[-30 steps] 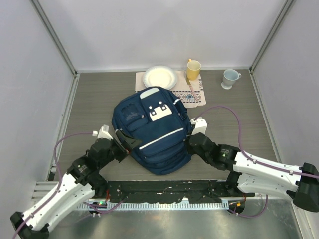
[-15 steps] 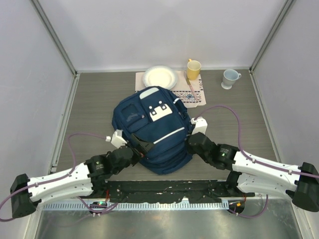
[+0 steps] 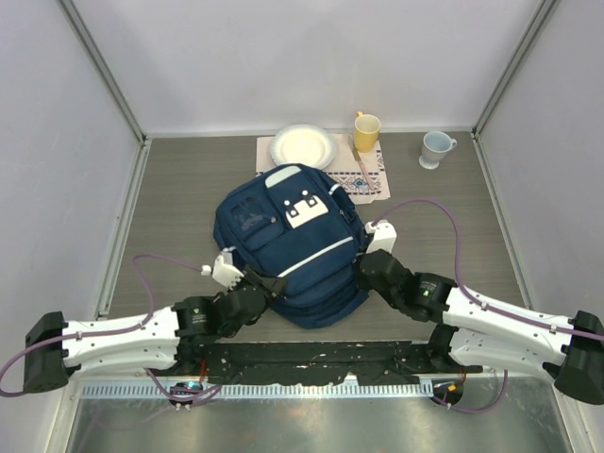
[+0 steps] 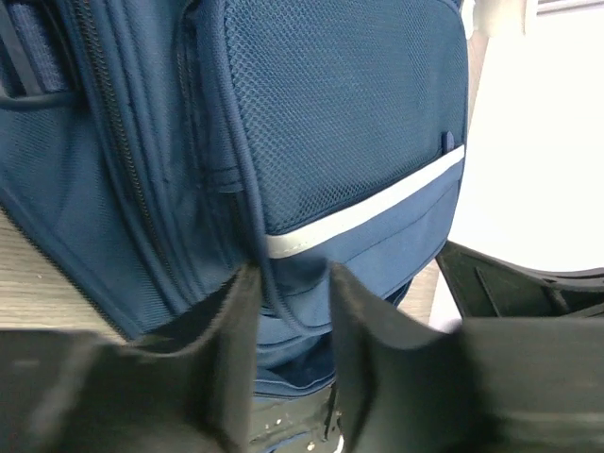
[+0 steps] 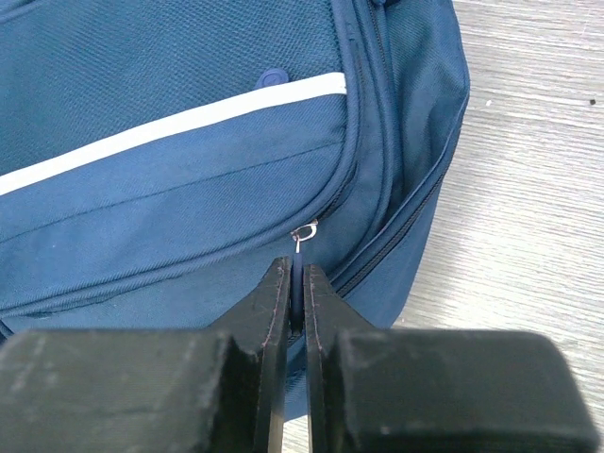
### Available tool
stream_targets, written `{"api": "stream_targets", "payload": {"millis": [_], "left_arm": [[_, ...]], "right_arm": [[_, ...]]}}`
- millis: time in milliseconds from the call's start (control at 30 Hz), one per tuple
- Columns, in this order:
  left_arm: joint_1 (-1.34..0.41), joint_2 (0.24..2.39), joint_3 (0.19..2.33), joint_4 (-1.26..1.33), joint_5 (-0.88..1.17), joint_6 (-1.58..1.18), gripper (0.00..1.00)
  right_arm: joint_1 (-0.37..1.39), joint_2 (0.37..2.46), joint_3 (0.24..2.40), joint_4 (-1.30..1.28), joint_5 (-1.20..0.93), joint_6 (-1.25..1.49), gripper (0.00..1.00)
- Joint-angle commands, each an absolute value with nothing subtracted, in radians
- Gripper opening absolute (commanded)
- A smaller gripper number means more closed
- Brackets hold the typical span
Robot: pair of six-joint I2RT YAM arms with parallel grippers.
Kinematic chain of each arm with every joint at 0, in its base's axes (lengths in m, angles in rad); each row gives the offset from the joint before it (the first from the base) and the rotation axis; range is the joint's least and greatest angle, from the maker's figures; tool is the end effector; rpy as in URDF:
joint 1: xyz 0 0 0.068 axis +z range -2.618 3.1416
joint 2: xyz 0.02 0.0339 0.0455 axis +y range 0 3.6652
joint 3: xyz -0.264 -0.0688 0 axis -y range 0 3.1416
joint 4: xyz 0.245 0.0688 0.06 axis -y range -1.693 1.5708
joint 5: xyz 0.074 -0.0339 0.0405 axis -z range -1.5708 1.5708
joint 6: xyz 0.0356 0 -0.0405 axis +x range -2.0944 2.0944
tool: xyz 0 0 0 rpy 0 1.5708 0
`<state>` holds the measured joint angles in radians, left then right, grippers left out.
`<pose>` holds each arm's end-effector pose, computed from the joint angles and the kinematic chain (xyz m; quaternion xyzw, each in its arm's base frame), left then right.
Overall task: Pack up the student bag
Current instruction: Zip the student bag at the center of the board.
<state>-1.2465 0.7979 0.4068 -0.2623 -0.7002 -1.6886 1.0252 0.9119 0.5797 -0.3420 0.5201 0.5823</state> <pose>0.0745 -0.1495 0.2030 -0.3328 0.7884 -0.3820 0.3488 0.1145 0.1545 0.2336 -0.0826 0.8741 0.1407 0.4575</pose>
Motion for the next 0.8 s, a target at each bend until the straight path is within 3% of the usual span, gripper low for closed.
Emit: {"api": "stream_targets", "payload": {"millis": [0,67,100,300,567,767], "left_arm": [[-1.253,0.737,0.39,-0.146,-0.821,-1.664,0.26],[-1.253,0.701,0.371,-0.161,-0.844,-1.648,0.03],[-1.252,0.663,0.365,-0.22,-0.85,-1.651,0.0],[-1.252,0.438,0.379,-0.597,-0.951,-1.654,0.0],[-1.25,-0.048,0.44,-1.067,-0.982,-1.611,0.0],[-1.255,0.142,0.587,-1.109,-0.94,-1.439,0.0]], "right_arm": [[1.029,0.871,0.598,-0.291,0.529,0.586,0.01],[1.029,0.859,0.592,-0.295,0.537,0.575,0.01],[1.029,0.854,0.589,-0.298,0.552,0.571,0.01],[1.029,0.853,0.583,-0.316,0.589,0.558,0.01],[1.028,0.884,0.558,-0.221,0.543,0.502,0.01],[1.028,0.933,0.542,-0.111,0.56,0.44,0.01]]}}
